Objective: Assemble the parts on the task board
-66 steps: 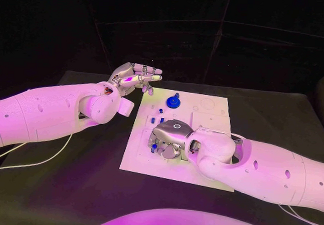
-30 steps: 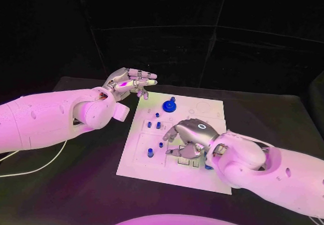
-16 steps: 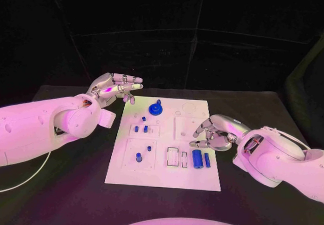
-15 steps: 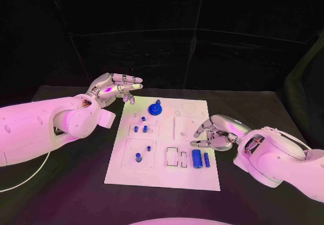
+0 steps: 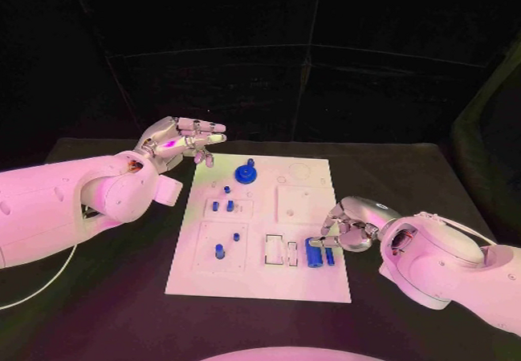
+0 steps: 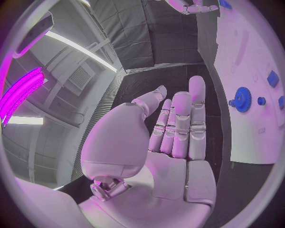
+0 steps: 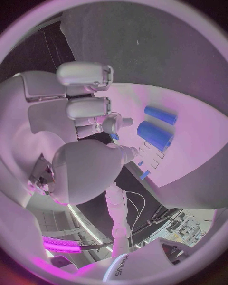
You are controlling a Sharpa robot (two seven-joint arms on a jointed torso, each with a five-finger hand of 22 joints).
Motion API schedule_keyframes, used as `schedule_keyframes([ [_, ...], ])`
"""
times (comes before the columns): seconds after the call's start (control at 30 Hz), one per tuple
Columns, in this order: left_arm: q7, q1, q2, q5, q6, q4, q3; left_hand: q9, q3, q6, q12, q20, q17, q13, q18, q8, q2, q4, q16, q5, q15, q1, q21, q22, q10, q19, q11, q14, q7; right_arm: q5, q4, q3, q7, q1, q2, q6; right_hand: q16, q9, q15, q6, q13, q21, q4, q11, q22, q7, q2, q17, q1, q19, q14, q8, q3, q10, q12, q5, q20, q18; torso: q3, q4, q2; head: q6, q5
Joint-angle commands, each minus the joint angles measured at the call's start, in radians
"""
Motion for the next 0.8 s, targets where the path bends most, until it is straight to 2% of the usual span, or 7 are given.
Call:
schedule_keyframes([
  [0.03, 0.007, 0.001, -0.001, 0.003, 0.011, 0.003, 0.0, 0.0, -0.006, -0.004, 0.006, 0.003, -0.001, -0.001, 0.013, -0.002, 0.002, 0.0, 0.006, 0.003, -0.001, 0.004, -0.006, -0.001, -0.006, -0.006, -0.001, -0.007, -0.002, -0.084, 0.001, 0.0, -0.057, -0.002, 0.006, 0.047, 0.006, 0.006, 0.0, 0.0, 0.015, 0.008, 0.0, 0.001, 0.123, -0.002, 0.003, 0.003, -0.01, 0.009, 0.049, 0.011, -0.007, 0.007, 0.01, -0.005, 0.0, -0.016, -0.0012, 0.0, 0.001, 0.0, -0.002],
  [0.27, 0.006, 0.001, -0.002, 0.003, 0.012, 0.003, 0.0, 0.0, -0.006, -0.004, 0.006, 0.003, -0.001, -0.001, 0.013, -0.002, 0.002, 0.0, 0.006, 0.003, -0.001, 0.004, -0.006, -0.001, -0.006, -0.006, -0.001, -0.007, -0.002, -0.11, -0.001, 0.0, -0.073, -0.012, 0.025, 0.075, 0.008, 0.023, -0.004, 0.011, 0.036, 0.009, 0.001, -0.004, 0.126, -0.008, 0.003, 0.008, -0.015, 0.011, 0.048, 0.032, -0.017, 0.008, 0.021, -0.008, -0.002, -0.017, 0.0001, -0.0004, 0.002, -0.003, 0.0],
  [0.47, 0.006, 0.001, -0.003, 0.003, 0.013, 0.003, -0.001, 0.0, -0.006, -0.004, 0.006, 0.003, -0.001, -0.001, 0.013, -0.002, 0.002, 0.0, 0.006, 0.003, -0.001, 0.004, -0.006, -0.001, -0.006, -0.006, -0.001, -0.007, -0.002, -0.125, -0.01, -0.001, -0.079, -0.033, 0.045, 0.098, 0.008, 0.027, -0.005, 0.013, 0.04, 0.009, 0.001, -0.005, 0.125, -0.009, 0.005, 0.008, -0.014, 0.01, 0.048, 0.037, -0.018, 0.008, 0.023, -0.005, -0.003, -0.017, -0.001, 0.0011, 0.002, -0.007, 0.0],
  [0.63, 0.004, 0.001, -0.004, 0.003, 0.014, 0.003, -0.001, 0.0, -0.006, -0.004, 0.006, 0.003, -0.001, -0.001, 0.013, -0.002, 0.002, 0.0, 0.006, 0.003, -0.001, 0.004, -0.006, -0.001, -0.006, -0.006, -0.001, -0.007, -0.002, -0.142, -0.026, -0.001, -0.083, -0.047, 0.061, 0.117, 0.008, 0.039, -0.006, 0.008, 0.048, 0.009, -0.001, -0.007, 0.125, -0.011, 0.013, 0.009, -0.005, 0.009, 0.047, 0.045, -0.018, 0.005, 0.022, 0.02, -0.005, -0.017, 0.0002, 0.0, 0.002, -0.009, 0.003],
  [0.7, 0.002, 0.001, -0.004, 0.003, 0.017, 0.003, -0.001, 0.0, -0.006, -0.004, 0.006, 0.003, -0.001, -0.001, 0.013, -0.002, 0.002, 0.0, 0.006, 0.003, -0.001, 0.004, -0.006, -0.001, -0.006, -0.006, -0.001, -0.007, -0.002, -0.147, -0.033, -0.001, -0.084, -0.051, 0.07, 0.121, 0.008, 0.047, -0.007, 0.003, 0.052, 0.008, -0.003, -0.007, 0.125, -0.011, 0.015, 0.009, 0.014, 0.009, 0.047, 0.05, -0.017, 0.003, 0.02, 0.051, -0.006, -0.017, -0.0004, -0.0002, 0.002, -0.008, 0.002],
  [0.8, 0.001, 0.001, -0.005, 0.003, 0.019, 0.003, -0.002, 0.0, -0.007, -0.004, 0.006, 0.003, -0.001, -0.001, 0.013, -0.002, 0.002, 0.0, 0.006, 0.003, -0.001, 0.004, -0.006, -0.001, -0.005, -0.006, -0.001, -0.007, -0.002, -0.153, -0.042, 0.0, -0.087, -0.059, 0.085, 0.125, 0.007, 0.053, -0.007, -0.001, 0.054, 0.008, -0.005, -0.007, 0.125, -0.011, 0.019, 0.008, 0.028, 0.008, 0.047, 0.054, -0.018, 0.001, 0.017, 0.064, -0.006, -0.017, -0.0009, -0.0005, 0.002, -0.008, 0.004],
])
